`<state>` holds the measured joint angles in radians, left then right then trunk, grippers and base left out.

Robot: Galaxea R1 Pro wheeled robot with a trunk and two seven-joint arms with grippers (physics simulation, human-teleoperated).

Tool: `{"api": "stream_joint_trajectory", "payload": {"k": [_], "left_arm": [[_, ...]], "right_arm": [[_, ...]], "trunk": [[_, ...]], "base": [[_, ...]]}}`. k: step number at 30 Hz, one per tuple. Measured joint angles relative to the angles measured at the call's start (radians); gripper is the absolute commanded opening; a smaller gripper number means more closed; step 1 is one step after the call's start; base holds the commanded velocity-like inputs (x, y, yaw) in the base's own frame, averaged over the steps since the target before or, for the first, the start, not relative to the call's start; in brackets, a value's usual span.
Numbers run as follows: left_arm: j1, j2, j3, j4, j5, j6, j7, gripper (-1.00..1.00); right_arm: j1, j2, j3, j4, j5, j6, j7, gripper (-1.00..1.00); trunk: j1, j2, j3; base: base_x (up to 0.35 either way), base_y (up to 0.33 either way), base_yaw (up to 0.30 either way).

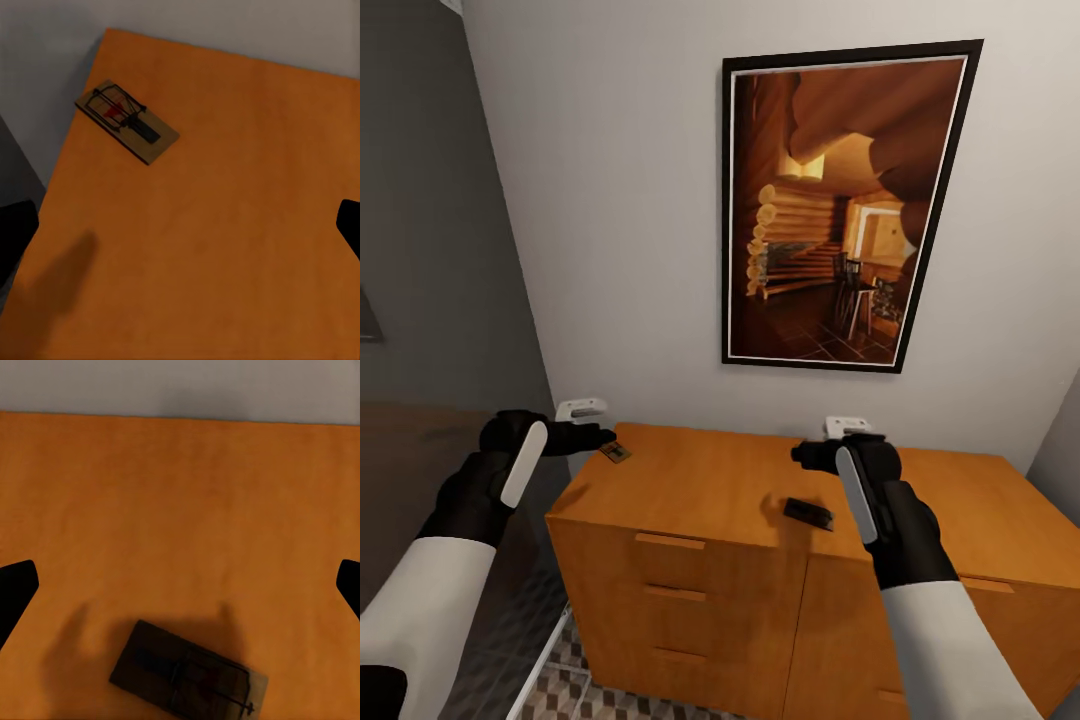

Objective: Take the four mousetraps from the cabinet in the bathroom and place them on the bathroom floor. Make sure all four end up on the same floor surface, and ensure that at least two of them are either under or directly next to the same bathroom sink.

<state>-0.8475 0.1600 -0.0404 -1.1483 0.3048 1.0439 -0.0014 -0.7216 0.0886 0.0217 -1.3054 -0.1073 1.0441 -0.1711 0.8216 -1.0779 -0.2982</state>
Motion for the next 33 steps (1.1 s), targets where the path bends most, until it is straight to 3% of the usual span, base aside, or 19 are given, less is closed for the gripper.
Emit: {"api": "stream_joint_trajectory", "payload": {"k": [7, 14, 20, 33], "left_arm": [[0.0, -0.001, -0.001, 0.01, -0.001, 0.0, 0.0, 1.0], [0.0, -0.002, -0.001, 0.013, -0.001, 0.0, 0.0, 1.0], [0.0, -0.003, -0.001, 0.014, -0.002, 0.0, 0.0, 1.0], [0.0, -0.003, -0.001, 0.014, -0.003, 0.0, 0.0, 1.0]], "right_arm": [[0.0, -0.087, 0.134, 0.011, -0.132, 0.0, 0.0, 1.0], [0.0, -0.13, 0.184, 0.014, -0.215, 0.0, -0.001, 1.0], [0.0, -0.145, 0.197, 0.017, -0.24, 0.0, -0.002, 1.0], [0.0, -0.175, 0.208, 0.019, -0.254, 0.0, -0.002, 1.0]], "trunk": [[0.0, 0.0, 0.0], [0.0, 0.0, 0.0], [0.0, 0.0, 0.0], [0.0, 0.0, 0.0]], "base": [[0.0, 0.0, 0.0], [0.0, 0.0, 0.0], [0.0, 0.0, 0.0], [0.0, 0.0, 0.0]]}}
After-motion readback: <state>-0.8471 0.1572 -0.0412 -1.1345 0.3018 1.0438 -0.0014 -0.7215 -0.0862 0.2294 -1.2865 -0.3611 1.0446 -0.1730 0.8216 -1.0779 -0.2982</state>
